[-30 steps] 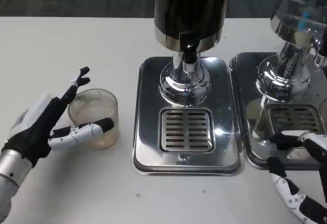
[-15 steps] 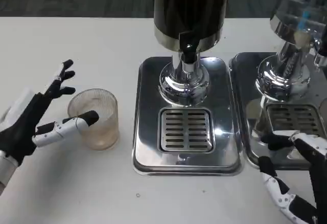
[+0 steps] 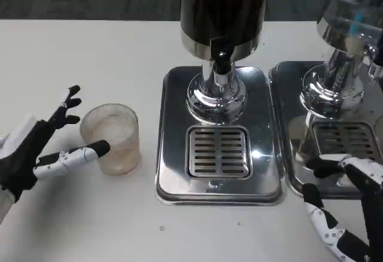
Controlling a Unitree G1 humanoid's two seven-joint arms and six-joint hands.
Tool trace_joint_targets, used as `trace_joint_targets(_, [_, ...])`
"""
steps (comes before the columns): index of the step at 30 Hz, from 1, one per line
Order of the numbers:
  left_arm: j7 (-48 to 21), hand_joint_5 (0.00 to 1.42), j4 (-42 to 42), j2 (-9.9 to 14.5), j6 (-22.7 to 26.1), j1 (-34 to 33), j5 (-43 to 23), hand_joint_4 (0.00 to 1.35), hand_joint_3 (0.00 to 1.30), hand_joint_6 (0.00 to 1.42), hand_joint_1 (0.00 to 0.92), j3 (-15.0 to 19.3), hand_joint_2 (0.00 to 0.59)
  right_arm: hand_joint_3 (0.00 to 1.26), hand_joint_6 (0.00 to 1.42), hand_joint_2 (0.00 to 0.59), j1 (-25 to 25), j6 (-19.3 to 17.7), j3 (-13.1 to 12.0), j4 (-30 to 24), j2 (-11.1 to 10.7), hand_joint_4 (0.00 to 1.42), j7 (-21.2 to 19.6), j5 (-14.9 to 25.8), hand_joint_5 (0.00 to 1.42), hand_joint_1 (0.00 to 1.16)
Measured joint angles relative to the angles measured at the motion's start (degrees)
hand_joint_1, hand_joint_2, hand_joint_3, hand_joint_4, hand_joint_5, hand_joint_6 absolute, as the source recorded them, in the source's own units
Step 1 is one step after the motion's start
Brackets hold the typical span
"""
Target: Grasp the cup under the faucet to collect the drink, then remove the cup.
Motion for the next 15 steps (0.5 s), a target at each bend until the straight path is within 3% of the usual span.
trace_joint_targets(15, [1.71,0.17,2.93,0.47,2.34,-3.97,4.73,0.00,0.00,0.15,0.264,-3.38,0.016,0.59,0.52,0.390,0.37,0.67,0.71,-0.54,0.09,0.60,-0.45,-0.11,0.53,0.51])
